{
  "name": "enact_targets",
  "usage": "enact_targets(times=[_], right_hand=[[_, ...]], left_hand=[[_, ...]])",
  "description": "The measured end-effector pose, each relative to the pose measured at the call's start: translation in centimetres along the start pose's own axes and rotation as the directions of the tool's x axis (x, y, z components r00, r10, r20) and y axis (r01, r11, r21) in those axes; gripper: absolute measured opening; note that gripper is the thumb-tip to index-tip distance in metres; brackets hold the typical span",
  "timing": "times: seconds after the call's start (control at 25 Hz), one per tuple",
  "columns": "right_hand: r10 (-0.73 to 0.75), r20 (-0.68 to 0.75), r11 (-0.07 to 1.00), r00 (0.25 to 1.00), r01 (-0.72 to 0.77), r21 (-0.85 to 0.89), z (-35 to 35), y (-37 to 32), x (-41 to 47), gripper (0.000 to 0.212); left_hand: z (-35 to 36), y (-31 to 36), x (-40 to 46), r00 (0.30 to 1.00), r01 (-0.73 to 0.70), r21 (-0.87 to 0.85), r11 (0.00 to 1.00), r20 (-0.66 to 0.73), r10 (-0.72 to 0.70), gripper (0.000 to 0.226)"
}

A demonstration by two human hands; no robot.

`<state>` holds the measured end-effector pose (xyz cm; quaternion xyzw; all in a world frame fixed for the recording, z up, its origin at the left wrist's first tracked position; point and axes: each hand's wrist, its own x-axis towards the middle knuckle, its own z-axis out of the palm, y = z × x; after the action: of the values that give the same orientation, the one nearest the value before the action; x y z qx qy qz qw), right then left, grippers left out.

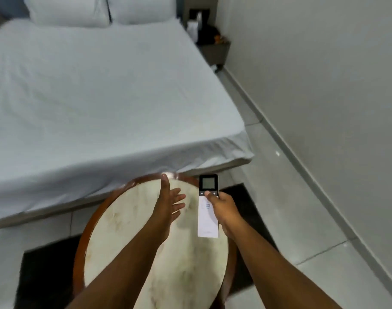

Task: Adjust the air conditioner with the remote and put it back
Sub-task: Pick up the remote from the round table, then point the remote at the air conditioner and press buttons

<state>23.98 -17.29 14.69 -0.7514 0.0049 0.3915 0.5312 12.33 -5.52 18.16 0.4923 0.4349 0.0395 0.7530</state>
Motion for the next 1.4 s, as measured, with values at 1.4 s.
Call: enact_targets(times=[1.4], right_hand=[[-0.795, -0.566, 0.367, 0.217, 0.916, -0.164, -31.5, -38.4, -47.3, 0.030]], left_hand=[[34.4, 42.1, -32.6, -0.432, -0.523, 0.597, -0.608, 0.429, 0.793, 0.106]])
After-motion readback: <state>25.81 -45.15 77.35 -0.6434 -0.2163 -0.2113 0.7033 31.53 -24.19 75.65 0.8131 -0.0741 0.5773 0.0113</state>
